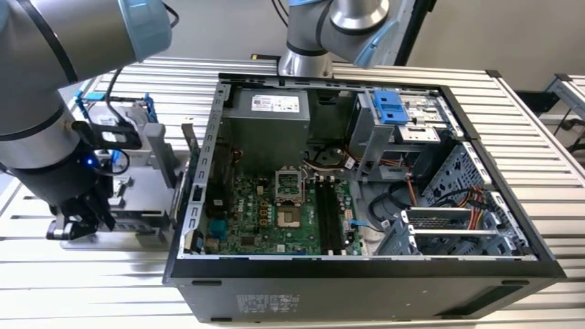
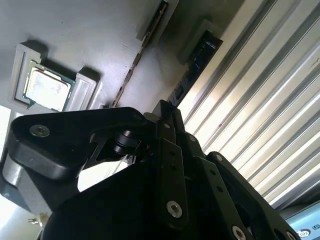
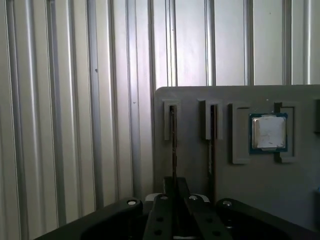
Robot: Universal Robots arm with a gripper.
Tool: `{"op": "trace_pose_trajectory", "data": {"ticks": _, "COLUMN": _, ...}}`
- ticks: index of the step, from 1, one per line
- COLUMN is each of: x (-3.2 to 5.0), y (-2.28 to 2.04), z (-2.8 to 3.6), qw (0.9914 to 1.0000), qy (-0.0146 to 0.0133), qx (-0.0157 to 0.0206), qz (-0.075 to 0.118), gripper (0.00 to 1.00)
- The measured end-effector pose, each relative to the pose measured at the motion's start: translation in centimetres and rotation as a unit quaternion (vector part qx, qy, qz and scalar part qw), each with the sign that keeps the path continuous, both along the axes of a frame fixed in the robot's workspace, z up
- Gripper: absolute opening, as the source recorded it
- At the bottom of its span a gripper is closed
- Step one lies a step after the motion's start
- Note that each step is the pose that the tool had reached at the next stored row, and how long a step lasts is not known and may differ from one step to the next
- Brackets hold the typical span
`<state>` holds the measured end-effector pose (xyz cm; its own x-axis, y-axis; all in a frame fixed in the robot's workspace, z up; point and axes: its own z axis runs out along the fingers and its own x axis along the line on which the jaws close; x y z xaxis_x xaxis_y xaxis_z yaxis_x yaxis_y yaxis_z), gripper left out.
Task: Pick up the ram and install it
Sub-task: 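Pick up the ram and move it above insertion slot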
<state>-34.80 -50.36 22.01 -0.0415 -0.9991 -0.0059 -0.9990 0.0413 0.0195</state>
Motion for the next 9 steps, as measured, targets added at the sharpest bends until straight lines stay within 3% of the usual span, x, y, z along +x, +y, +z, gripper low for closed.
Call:
{"op": "trace_pose_trajectory", "data": {"ticks": 6, "x": -0.10, "y": 0.03, "z": 0.63, "qw": 0.99993, "qy": -0.0001, "qx": -0.0048, "qz": 0.010, "gripper": 0.00}}
{"op": "trace_pose_trajectory", "data": {"ticks": 9, "x": -0.10, "y": 0.03, "z": 0.63, "qw": 0.99993, "qy": -0.0008, "qx": -0.0049, "qz": 0.011, "gripper": 0.00}}
